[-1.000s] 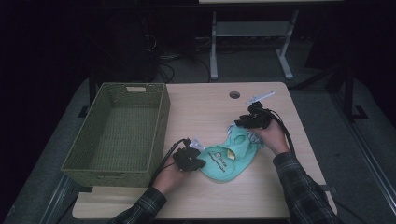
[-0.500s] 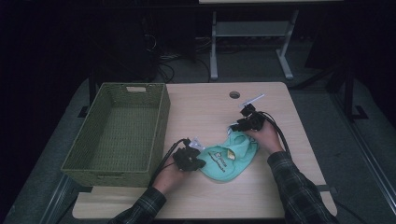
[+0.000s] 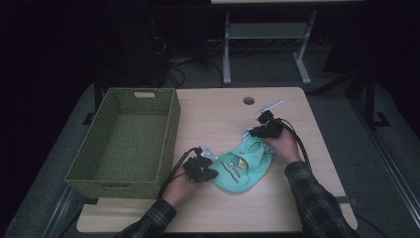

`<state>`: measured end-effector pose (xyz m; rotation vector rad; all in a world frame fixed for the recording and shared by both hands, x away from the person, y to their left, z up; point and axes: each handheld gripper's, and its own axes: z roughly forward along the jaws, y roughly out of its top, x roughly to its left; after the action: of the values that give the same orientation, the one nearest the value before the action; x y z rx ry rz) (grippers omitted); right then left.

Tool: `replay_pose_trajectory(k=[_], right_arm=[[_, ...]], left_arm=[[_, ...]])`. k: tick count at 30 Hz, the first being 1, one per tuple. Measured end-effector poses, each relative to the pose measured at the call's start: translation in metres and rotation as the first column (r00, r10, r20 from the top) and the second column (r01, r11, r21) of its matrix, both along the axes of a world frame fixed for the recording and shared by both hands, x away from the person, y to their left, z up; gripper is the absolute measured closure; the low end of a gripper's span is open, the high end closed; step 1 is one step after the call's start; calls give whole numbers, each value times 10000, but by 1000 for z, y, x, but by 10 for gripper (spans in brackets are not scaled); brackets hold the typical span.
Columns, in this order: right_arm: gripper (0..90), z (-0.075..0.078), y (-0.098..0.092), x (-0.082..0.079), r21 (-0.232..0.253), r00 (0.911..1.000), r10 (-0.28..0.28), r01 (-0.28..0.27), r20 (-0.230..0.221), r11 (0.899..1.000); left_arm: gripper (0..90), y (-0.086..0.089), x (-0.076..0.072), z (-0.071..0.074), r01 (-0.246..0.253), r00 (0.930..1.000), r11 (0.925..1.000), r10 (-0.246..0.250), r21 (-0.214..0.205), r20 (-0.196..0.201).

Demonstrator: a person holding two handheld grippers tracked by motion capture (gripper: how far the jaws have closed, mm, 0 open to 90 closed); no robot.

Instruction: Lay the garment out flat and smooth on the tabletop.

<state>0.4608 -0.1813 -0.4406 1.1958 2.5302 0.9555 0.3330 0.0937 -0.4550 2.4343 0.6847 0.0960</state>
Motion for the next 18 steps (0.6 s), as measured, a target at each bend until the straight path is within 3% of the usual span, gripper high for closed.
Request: replay_pose_trajectory(k=[9, 18], right_arm=[[785, 8, -17, 3, 266, 9978, -567, 558, 339, 9981], [774, -4, -24, 11, 280, 9935, -1070, 1059, 393, 9940]], left_arm=[[888, 0, 0, 1, -23, 10000, 10000, 23, 12, -56], [890, -1, -1, 0, -44, 10000, 10000, 43, -14, -16]])
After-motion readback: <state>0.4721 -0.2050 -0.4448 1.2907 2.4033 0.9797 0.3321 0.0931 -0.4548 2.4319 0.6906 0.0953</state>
